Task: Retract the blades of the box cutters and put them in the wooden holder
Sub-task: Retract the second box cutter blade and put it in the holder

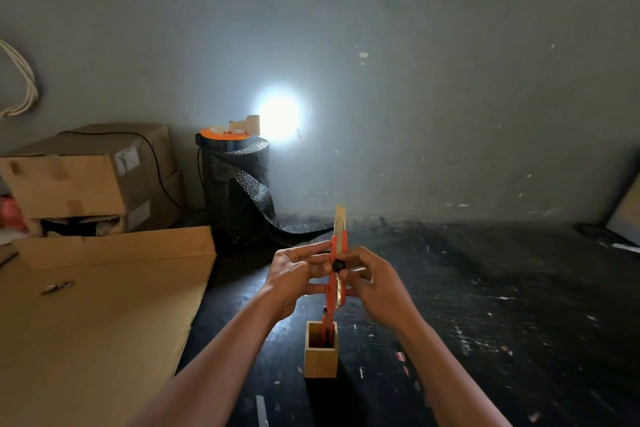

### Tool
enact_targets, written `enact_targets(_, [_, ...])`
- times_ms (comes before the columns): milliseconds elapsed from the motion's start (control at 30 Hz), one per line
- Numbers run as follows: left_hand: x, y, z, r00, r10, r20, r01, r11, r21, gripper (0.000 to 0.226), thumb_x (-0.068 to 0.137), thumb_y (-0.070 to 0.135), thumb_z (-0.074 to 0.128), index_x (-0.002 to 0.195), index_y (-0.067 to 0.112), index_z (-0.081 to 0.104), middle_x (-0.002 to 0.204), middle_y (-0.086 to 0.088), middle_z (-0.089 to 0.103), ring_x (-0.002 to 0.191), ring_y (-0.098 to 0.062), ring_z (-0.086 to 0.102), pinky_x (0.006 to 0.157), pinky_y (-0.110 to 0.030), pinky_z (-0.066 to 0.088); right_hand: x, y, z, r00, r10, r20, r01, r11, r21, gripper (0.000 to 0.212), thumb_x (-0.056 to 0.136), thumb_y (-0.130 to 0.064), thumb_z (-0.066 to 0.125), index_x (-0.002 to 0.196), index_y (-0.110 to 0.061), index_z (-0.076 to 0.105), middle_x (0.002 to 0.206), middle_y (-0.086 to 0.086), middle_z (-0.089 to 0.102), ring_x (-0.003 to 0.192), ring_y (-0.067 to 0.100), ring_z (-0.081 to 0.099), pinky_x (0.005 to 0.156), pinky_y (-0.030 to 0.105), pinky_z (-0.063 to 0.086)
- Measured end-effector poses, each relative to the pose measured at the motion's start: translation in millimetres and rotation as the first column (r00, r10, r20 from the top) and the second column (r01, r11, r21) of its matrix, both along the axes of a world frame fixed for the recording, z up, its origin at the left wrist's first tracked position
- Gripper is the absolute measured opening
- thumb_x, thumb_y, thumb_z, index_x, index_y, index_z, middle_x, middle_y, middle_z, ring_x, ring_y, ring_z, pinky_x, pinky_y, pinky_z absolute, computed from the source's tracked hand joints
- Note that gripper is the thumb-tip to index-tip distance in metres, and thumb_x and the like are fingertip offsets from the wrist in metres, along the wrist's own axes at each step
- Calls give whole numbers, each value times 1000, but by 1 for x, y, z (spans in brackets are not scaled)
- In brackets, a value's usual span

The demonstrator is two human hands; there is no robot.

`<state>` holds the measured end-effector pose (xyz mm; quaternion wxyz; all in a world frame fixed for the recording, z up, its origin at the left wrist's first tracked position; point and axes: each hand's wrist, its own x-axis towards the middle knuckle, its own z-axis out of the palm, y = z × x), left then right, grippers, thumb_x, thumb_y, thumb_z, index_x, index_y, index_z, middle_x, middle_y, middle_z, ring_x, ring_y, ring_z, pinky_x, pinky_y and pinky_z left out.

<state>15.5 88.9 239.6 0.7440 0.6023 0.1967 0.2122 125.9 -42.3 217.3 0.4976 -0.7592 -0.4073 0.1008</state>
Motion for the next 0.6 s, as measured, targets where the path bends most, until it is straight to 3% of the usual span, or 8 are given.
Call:
enact_targets(100, [1, 0, 1, 1000, -5, -3, 5, 1000, 6, 37, 90, -13, 65, 116, 10, 77, 99, -10, 83, 84, -22, 82, 59, -33, 64, 1, -3, 3, 1000, 7, -3, -7, 1000, 13, 17, 100, -17, 62, 110, -31, 68, 113, -6, 73, 104, 17, 71, 79, 25, 60])
enact_targets(367, [2, 2, 8, 1000, 9, 8, -10, 993, 116, 32, 91, -1, 71, 122, 10, 75, 103, -12, 82, 93, -28, 80, 67, -37, 65, -1, -5, 6, 1000, 23, 14, -24, 1000, 20, 20, 99, -16, 64, 109, -32, 70, 111, -10, 74, 103, 15, 72, 86, 37, 64])
enact_targets(600, [4, 1, 4, 998, 69, -3, -68, 988, 136, 30, 91, -5, 68, 117, 8, 77, 98, -10, 83, 87, -26, 81, 61, -32, 64, -7, -9, -2, 998, 60, -5, -60, 998, -29, 20, 96, -13, 67, 106, -30, 71, 110, -11, 74, 99, 12, 72, 88, 39, 63])
